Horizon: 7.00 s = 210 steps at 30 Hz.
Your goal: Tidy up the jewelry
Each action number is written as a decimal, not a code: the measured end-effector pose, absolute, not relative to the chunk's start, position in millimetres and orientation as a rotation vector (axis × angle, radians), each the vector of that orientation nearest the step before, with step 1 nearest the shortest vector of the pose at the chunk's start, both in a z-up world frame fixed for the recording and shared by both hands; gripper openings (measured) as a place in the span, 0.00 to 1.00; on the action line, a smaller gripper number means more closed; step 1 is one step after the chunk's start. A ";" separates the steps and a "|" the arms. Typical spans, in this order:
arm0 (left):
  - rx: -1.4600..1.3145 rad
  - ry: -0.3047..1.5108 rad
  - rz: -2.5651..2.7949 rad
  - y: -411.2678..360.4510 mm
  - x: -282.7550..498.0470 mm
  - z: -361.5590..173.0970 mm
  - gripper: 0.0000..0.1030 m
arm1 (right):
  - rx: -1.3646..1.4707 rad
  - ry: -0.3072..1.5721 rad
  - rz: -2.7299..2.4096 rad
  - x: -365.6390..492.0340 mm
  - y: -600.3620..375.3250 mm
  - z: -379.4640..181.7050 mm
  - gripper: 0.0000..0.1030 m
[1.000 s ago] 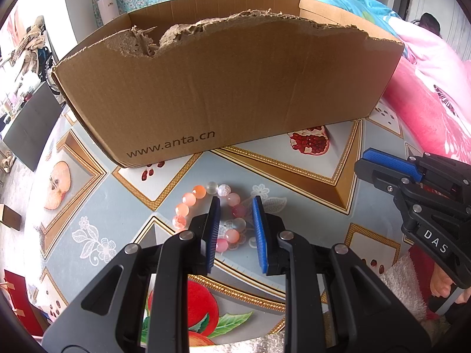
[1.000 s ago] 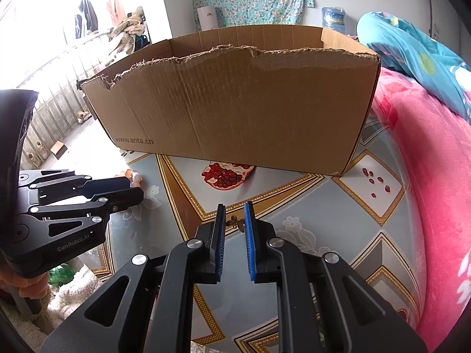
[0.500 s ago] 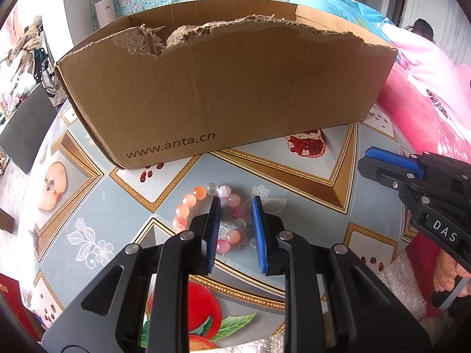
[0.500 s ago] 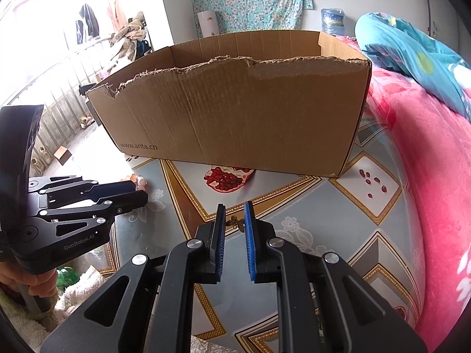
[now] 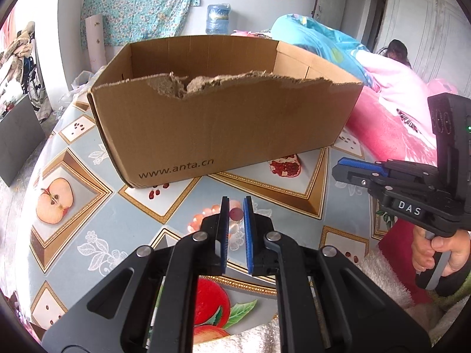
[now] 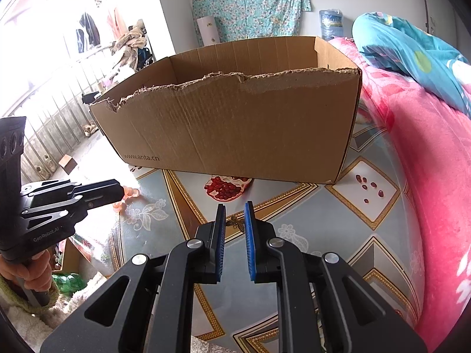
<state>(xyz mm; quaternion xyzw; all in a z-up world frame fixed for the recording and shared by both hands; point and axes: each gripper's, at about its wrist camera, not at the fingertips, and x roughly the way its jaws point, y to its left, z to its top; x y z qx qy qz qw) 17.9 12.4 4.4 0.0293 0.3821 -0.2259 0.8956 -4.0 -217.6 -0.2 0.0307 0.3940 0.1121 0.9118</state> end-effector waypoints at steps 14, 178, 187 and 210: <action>-0.067 0.634 -0.642 30.2 5.2 94.9 0.08 | 0.135 0.696 0.308 -4.5 -224.7 64.0 0.13; -0.179 0.705 -0.185 57.9 -3.0 103.4 0.92 | 0.196 0.717 0.094 -81.6 -242.7 87.9 0.75; -0.155 0.741 -0.184 47.6 -4.1 93.1 0.92 | 0.186 0.755 0.145 -70.1 -217.5 79.5 0.75; -0.035 0.753 0.041 49.7 -41.5 70.3 0.92 | 0.130 0.831 0.145 -63.6 -196.7 60.1 0.82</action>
